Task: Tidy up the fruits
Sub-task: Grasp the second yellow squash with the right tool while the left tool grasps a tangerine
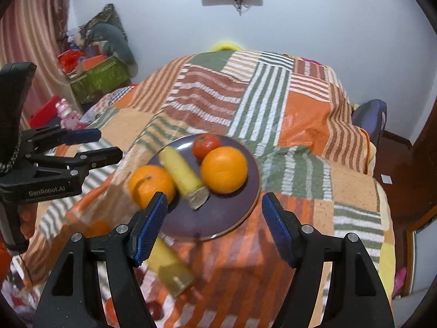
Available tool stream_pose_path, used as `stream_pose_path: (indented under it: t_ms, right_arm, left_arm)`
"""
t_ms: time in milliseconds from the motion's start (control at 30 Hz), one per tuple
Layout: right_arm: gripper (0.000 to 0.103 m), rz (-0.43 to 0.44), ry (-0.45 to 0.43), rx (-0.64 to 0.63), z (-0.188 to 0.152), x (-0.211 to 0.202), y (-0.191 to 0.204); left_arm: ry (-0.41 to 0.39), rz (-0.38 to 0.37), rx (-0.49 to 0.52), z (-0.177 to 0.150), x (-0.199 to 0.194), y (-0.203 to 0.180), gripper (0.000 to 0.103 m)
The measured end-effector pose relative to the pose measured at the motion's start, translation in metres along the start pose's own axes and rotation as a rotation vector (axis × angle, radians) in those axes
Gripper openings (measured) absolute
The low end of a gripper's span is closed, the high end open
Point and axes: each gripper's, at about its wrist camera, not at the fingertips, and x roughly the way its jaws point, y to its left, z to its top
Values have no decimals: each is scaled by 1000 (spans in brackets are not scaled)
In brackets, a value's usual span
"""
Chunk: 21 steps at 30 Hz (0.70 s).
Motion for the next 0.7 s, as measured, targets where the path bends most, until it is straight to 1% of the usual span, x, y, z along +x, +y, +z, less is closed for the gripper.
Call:
stream_pose_path:
  t_ms: [167,233,333,500,633,700]
  right_arm:
    - [69,25,47,-44,-22,8,22]
    - [69,45,86,-47,-32,17,29]
    - [69,49,125,-65,-41,31,38]
    - [68,49,178,-88,-42,51,45]
    - [64,58,220,-84,-39,66,44]
    - [64,74,234,-87,-40,70,45]
  left_arm:
    - [32,-14,-17,-31,-12,8,63]
    - [51,-17,-22,-43,-12,10,63]
    - [78,-23,-30,-57,-7,12,63]
    - [139,-41,-47,-84,7,15,63]
    - [175,-64,-71,-95,19,17,63]
    - [186,-74,-78,-100,23,17,63]
